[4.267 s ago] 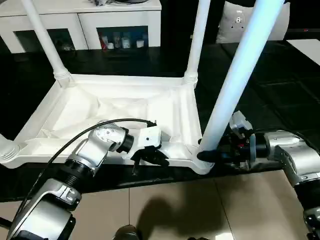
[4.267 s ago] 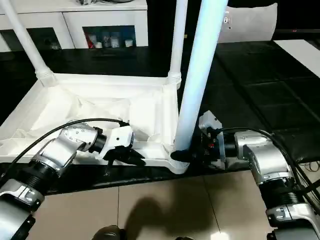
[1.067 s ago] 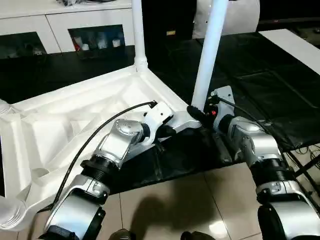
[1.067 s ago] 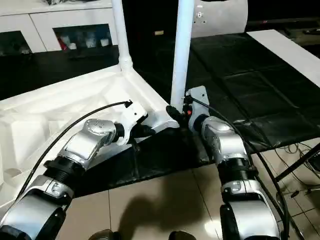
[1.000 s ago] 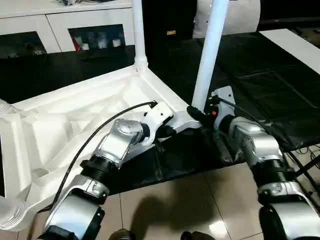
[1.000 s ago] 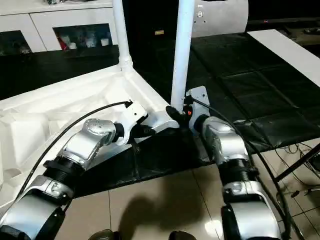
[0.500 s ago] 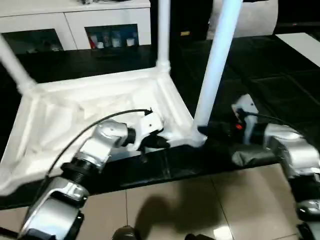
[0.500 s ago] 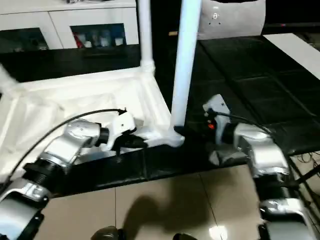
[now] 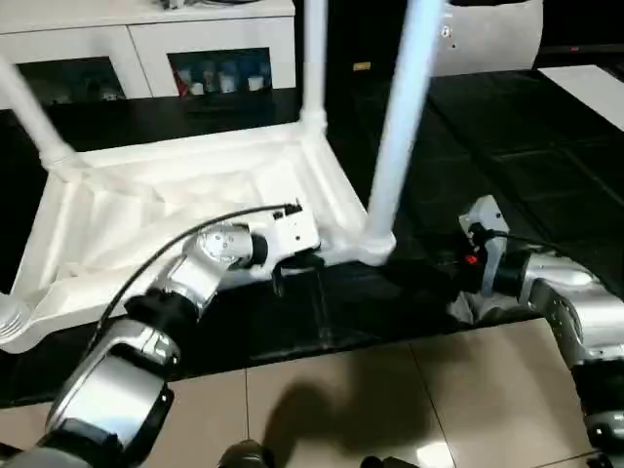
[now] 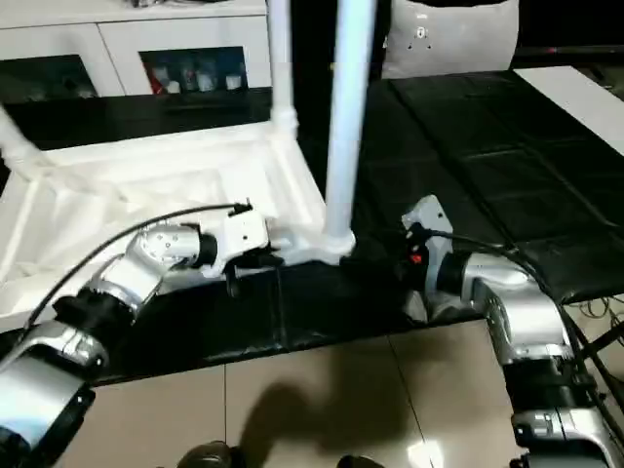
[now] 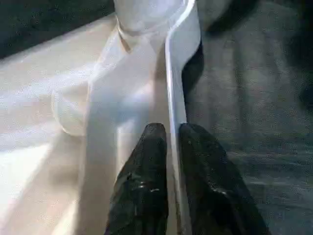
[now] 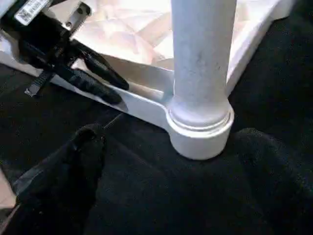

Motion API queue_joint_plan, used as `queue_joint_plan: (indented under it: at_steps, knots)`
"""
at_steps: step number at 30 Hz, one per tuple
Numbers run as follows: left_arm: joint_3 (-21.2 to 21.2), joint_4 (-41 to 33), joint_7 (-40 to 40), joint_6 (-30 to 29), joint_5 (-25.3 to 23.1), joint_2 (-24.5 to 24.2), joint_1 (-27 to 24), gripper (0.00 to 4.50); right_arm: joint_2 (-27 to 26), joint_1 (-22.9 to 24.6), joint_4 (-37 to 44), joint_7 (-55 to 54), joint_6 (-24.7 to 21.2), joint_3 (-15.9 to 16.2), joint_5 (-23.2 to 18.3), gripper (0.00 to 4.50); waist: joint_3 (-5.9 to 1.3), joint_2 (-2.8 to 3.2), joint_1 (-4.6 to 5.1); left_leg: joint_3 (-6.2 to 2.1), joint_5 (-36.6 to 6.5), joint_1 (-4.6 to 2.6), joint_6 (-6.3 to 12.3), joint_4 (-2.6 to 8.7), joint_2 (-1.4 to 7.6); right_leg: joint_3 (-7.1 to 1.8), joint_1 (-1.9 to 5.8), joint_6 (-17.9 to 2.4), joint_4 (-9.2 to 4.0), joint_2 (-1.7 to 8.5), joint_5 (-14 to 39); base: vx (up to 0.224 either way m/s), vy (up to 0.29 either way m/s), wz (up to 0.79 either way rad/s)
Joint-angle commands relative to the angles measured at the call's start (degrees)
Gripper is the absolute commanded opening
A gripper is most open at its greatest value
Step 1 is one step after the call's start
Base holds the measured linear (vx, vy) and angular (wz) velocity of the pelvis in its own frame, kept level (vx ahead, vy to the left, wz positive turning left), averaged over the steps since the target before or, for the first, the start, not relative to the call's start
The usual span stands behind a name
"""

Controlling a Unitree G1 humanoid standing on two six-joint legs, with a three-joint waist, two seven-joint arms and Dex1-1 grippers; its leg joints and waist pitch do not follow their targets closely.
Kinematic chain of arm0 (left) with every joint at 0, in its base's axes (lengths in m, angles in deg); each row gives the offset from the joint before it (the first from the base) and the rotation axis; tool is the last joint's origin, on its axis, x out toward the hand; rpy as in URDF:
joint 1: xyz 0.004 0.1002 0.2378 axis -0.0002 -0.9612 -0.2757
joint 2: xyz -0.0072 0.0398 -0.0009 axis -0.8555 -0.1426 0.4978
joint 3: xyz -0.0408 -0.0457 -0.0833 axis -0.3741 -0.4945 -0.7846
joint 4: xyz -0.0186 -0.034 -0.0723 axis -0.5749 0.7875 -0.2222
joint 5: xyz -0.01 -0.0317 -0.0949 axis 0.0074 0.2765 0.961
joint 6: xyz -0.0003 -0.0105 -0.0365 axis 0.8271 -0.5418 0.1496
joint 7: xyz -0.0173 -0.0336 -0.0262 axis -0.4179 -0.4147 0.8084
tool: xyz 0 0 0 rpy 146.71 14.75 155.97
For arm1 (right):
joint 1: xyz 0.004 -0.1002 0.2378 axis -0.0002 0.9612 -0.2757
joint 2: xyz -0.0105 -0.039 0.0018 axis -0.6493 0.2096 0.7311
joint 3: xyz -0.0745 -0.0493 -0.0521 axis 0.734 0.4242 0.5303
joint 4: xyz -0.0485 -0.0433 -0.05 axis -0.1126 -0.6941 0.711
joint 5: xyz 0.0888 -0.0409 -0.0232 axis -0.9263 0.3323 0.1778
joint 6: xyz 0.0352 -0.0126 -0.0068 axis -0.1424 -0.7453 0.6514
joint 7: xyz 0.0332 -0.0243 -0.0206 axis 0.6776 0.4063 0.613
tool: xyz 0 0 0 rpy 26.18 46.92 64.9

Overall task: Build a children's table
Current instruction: Rotate leg to tighten

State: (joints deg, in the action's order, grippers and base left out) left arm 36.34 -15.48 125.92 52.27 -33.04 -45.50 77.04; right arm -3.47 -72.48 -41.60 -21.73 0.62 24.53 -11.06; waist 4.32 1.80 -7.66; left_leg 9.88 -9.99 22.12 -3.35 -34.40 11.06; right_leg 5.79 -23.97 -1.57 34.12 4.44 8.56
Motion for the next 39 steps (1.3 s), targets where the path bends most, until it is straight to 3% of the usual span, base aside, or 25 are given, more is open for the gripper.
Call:
queue_joint_plan:
  at_steps: [1,3,6,9,10,11,12,15,18,19,20,23,25,28,29,30,31,32,33,34,35,36,37,38,39]
  knots:
    - [-1.4,0.6,-4.8,2.1,-1.5,-1.1,1.2,0.98,-1.2,0.4,2.7,-4.2,0.6,-2.1,-0.1,4.50,-5.22,-0.70,0.00,-0.65,-7.7,-0.69,4.22,3.40,2.00,-2.77,3.85,-8.8,-3.99,4.19,14.5,0.000,0.000,0.00]
    - [-2.7,0.1,-6.0,2.3,-0.6,-1.0,0.6,0.97,-2.3,0.5,3.4,-7.2,1.0,-3.1,0.0,4.50,-5.17,-0.71,0.19,-0.60,-8.1,-0.82,3.77,3.49,1.94,-2.71,3.67,-8.7,-4.08,4.24,15.8,0.000,0.000,0.00]
    - [-6.7,-2.8,-6.9,0.2,3.4,0.0,-1.1,1.37,-4.2,0.7,5.7,-12.6,-0.1,-5.0,0.0,4.50,-5.01,-0.67,0.42,-0.58,-8.7,-0.94,3.15,3.59,1.98,-2.76,3.51,-8.6,-4.24,4.32,17.3,0.000,0.000,0.00]
    - [-14.5,-13.1,-9.4,-8.5,12.6,2.7,-6.3,1.63,-6.4,3.2,12.6,-17.2,-5.6,-6.3,-1.6,4.50,-4.61,-0.63,0.67,-0.61,-9.0,-0.91,3.27,3.78,2.38,-2.99,3.41,-10.4,-3.92,4.36,15.4,0.000,0.000,0.00]
    - [-16.9,-19.0,-12.4,-12.2,14.8,3.6,-9.7,1.75,-7.5,5.1,16.3,-19.4,-7.0,-6.0,-1.3,4.50,-4.68,-0.59,0.68,-0.57,-9.5,-0.94,3.48,3.71,2.26,-2.92,3.44,-10.8,-3.90,4.37,15.5,0.000,0.000,0.00]
    - [-16.9,-19.0,-12.4,-12.2,14.8,3.6,-9.7,1.80,-7.5,5.1,16.3,-19.4,-7.0,-6.0,-1.3,4.50,-4.71,-0.66,0.83,-0.66,-8.9,-0.66,3.74,3.80,2.33,-2.92,3.61,-10.8,-3.76,4.35,14.7,0.000,0.000,0.00]
    - [-17.5,-22.4,-13.4,-14.0,15.7,3.8,-11.9,1.80,-7.9,6.3,18.2,-20.2,-6.9,-5.7,-0.9,4.50,-4.44,-0.90,1.11,-0.49,-9.5,-0.72,3.94,3.83,2.14,-2.88,3.32,-10.2,-4.14,4.14,15.9,0.000,0.000,0.00]
    - [-20.2,-35.2,-17.0,-21.7,18.0,5.5,-19.8,1.93,-9.0,9.8,23.7,-23.7,-8.4,-4.5,0.6,4.50,-4.18,-0.74,1.61,-0.56,-10.1,-0.69,3.69,4.05,2.24,-2.94,3.22,-8.5,-4.45,4.07,19.0,0.000,0.000,0.00]
    - [-21.9,-41.2,-19.9,-25.3,18.4,6.8,-23.4,2.26,-10.3,11.1,26.2,-26.5,-10.5,-4.6,0.6,4.50,-3.54,-0.87,2.58,-0.53,-14.0,-0.86,2.61,4.37,2.00,-2.82,2.96,-6.1,-5.37,3.84,25.9,0.000,0.000,0.00]
    - [-23.6,-47.9,-23.0,-29.6,18.2,8.4,-27.0,2.26,-11.5,12.3,29.1,-29.4,-12.9,-4.3,1.4,4.50,-3.26,-0.81,2.83,-0.54,-15.5,-1.09,2.38,4.42,1.79,-2.72,2.49,-4.6,-6.06,3.69,29.2,0.000,0.000,0.00]
    - [-23.7,-51.5,-24.8,-31.8,17.8,9.1,-28.9,2.26,-12.2,12.9,30.4,-31.0,-14.3,-4.2,1.7,4.50,-3.14,-1.23,3.35,-0.81,-16.0,-0.74,1.70,4.73,2.11,-2.71,2.89,-4.1,-5.92,3.78,29.7,0.000,0.000,0.00]
    - [-23.1,-56.9,-27.8,-33.2,16.6,9.9,-32.0,2.26,-13.2,13.6,32.0,-33.0,-16.0,-3.5,2.3,4.50,-2.97,-1.05,3.77,-0.88,-17.8,-0.98,1.40,4.68,1.62,-2.55,2.29,-1.5,-6.75,3.47,33.3,0.000,0.000,0.00]
    - [-22.8,-59.7,-30.1,-34.9,15.9,10.6,-33.7,2.26,-13.1,13.8,32.2,-33.1,-14.5,-2.7,2.6,4.50,-2.94,-1.42,4.34,-0.95,-18.8,-1.01,1.35,4.69,1.48,-2.37,2.26,-0.3,-7.04,3.41,34.2,0.000,0.000,0.00]
    - [-22.4,-62.1,-31.8,-37.9,14.4,10.8,-34.8,2.26,-13.1,13.9,32.4,-33.7,-15.3,-2.3,2.6,4.50,-3.19,-1.26,4.79,-1.11,-18.9,-1.15,1.37,4.72,1.58,-2.25,2.26,0.4,-7.21,3.21,33.0,0.000,0.000,0.00]
    - [-22.4,-63.4,-32.5,-39.5,13.7,10.9,-35.1,2.26,-13.3,13.8,32.3,-34.1,-15.9,-2.3,2.5,4.50,-2.91,-1.93,4.40,-3.93,-18.8,2.28,2.18,6.13,1.04,0.31,5.04,-1.2,-4.79,3.82,27.8,0.000,0.000,0.00]
    - [-22.4,-64.3,-33.0,-40.5,13.4,11.0,-35.3,2.26,-13.5,13.8,32.3,-34.4,-16.2,-2.3,2.4,4.50,-3.09,-0.16,4.63,-4.69,-21.2,1.78,2.32,6.87,1.89,0.86,4.84,-1.9,-5.02,3.11,26.3,0.020,-0.009,0.40]
    - [-22.9,-65.4,-33.9,-41.4,13.4,11.2,-35.5,2.26,-14.2,13.7,32.0,-35.0,-15.8,-2.9,2.3,4.50,-3.21,-0.32,6.03,-7.66,-25.6,1.46,2.54,7.06,3.46,1.00,4.58,-3.7,-4.02,3.12,19.2,0.020,-0.009,0.40]
    - [-23.4,-65.8,-34.4,-41.5,13.8,11.4,-35.6,2.26,-14.7,13.6,31.8,-35.1,-15.4,-3.5,1.8,4.50,-3.16,0.50,6.57,-9.14,-28.8,0.68,2.71,7.39,4.68,0.72,4.40,-6.1,-2.87,2.89,14.5,0.055,-0.044,0.54]
    - [-24.0,-66.6,-35.4,-42.3,14.3,11.5,-36.0,2.26,-15.1,13.6,31.5,-35.3,-15.3,-3.9,1.2,4.50,-3.47,0.77,7.27,-7.62,-29.9,-1.91,1.87,7.16,7.00,-0.38,3.11,-5.7,-3.81,2.15,14.7,0.055,-0.074,0.28]
    - [-24.5,-67.6,-36.4,-44.2,14.3,11.5,-36.4,2.26,-14.4,13.8,31.5,-35.0,-15.8,-3.1,1.6,4.50,-2.70,0.54,7.15,-7.44,-31.1,-1.97,1.47,7.70,7.54,-0.66,3.46,-6.4,-3.03,2.52,14.6,0.055,-0.074,0.28]
    - [-24.6,-68.1,-36.8,-45.1,14.0,11.4,-36.7,2.26,-13.9,13.9,31.4,-34.7,-15.9,-2.7,1.8,4.50,-2.93,-0.13,6.90,-6.52,-29.6,-1.88,1.94,7.32,6.74,-1.14,3.59,-7.0,-3.21,2.80,13.5,0.056,-0.095,0.05]
    - [-24.6,-68.9,-36.6,-45.0,13.9,11.0,-37.5,2.26,-13.7,14.1,31.3,-34.1,-15.5,-2.4,1.7,4.50,-3.06,-0.90,6.56,-5.00,-27.6,-1.17,2.06,5.94,4.69,-1.76,3.89,-7.5,-4.56,3.79,14.3,0.036,-0.088,-0.03]
    - [-24.6,-69.3,-36.4,-44.8,13.9,10.9,-37.9,2.26,-13.6,14.1,31.2,-33.7,-15.2,-2.3,1.5,4.50,-3.40,-2.08,4.97,-2.19,-17.5,0.61,1.88,3.26,-0.12,-2.26,5.39,-5.5,-6.26,5.91,21.6,0.036,-0.088,-0.03]
    - [-24.5,-71.0,-35.9,-44.4,13.6,10.3,-39.6,2.26,-13.6,14.7,31.8,-33.3,-13.9,-2.1,1.4,4.50,-4.06,-2.87,3.42,-1.83,-8.3,1.09,2.33,3.17,0.25,-2.80,5.83,-1.5,-6.56,6.73,26.2,0.030,-0.075,-0.09]
    - [-24.5,-71.4,-35.7,-44.3,13.6,10.1,-40.0,2.26,-13.6,14.9,32.0,-33.1,-13.2,-2.0,1.3,4.50,-3.99,-2.83,3.24,-1.90,-5.8,1.48,2.53,3.38,0.40,-2.65,5.80,-0.2,-6.04,6.27,25.7,0.036,-0.063,-0.09]
